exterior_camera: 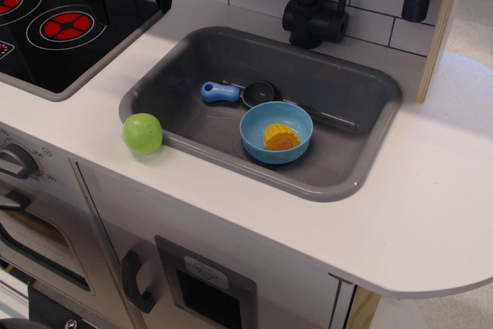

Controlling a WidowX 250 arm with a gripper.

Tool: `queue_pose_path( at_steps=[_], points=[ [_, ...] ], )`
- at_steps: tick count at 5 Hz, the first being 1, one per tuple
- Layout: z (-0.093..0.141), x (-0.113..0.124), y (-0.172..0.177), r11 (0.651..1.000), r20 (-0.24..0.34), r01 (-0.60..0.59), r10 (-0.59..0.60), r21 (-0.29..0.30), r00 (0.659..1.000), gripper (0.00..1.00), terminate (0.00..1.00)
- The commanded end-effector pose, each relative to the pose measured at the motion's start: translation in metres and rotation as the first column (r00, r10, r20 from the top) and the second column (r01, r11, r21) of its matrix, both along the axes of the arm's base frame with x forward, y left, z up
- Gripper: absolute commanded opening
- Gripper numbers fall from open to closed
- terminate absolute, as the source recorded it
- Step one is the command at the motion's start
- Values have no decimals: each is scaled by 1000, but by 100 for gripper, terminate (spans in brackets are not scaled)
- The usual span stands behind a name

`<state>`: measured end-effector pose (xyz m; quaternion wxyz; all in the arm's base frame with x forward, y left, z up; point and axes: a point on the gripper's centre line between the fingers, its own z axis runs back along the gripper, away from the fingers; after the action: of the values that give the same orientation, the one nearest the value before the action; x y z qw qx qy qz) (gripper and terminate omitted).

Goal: Take corn out of bowl sink

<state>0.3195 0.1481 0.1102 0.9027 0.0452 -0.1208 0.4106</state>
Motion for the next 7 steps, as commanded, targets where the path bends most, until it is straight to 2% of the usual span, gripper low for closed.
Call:
queue_pose_path(
  at_steps=[1, 2, 3, 4, 6, 7],
  points=[
    [0, 0, 0, 1000, 0, 0, 0, 0, 1000, 100, 0],
    [-11, 7, -22, 998, -4, -53, 53, -38, 999, 100, 0],
    [-21, 6, -49, 995, 26, -64, 66, -76, 997, 100, 0],
    [-27, 11, -82, 989, -13, -91, 90, -119, 996, 100, 0],
    [-47, 19, -126, 984, -57, -138, 132, -113, 990, 100, 0],
    [-63, 29, -138, 982, -47, -165, 161, -93, 986, 100, 0]
  ],
)
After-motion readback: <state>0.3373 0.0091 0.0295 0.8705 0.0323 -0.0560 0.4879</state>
